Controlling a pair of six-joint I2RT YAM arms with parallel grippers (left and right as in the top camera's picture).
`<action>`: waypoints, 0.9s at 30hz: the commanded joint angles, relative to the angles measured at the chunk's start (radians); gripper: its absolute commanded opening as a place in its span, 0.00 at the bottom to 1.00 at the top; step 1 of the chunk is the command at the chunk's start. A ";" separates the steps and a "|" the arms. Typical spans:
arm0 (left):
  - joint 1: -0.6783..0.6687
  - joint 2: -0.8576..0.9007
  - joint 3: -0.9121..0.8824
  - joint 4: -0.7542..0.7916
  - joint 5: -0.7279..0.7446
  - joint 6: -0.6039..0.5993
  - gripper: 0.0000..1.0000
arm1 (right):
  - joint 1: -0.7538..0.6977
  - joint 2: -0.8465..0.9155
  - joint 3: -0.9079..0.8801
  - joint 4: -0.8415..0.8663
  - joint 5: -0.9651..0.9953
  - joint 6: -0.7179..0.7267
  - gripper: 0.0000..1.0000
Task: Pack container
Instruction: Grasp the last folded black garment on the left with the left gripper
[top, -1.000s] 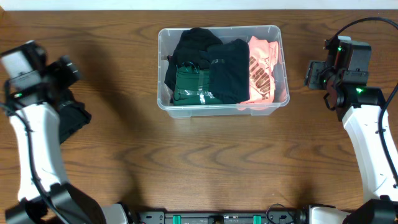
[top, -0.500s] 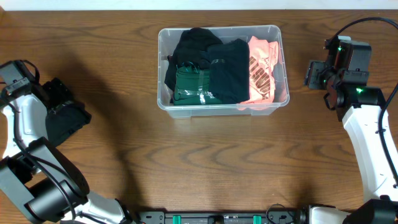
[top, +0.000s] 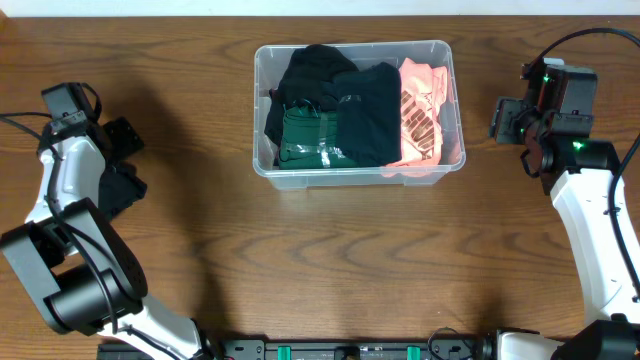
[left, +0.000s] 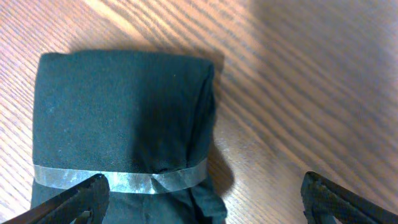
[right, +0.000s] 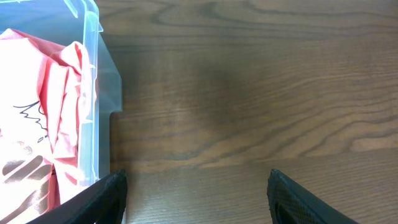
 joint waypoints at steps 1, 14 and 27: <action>0.006 0.025 0.006 -0.005 -0.059 -0.004 0.98 | -0.008 0.003 0.000 -0.002 0.006 0.017 0.70; 0.005 0.161 0.006 -0.007 -0.158 -0.005 0.98 | -0.008 0.003 0.000 -0.003 0.006 0.017 0.70; 0.004 0.183 0.006 -0.058 -0.157 -0.004 0.66 | -0.008 0.003 0.000 -0.002 0.006 0.017 0.70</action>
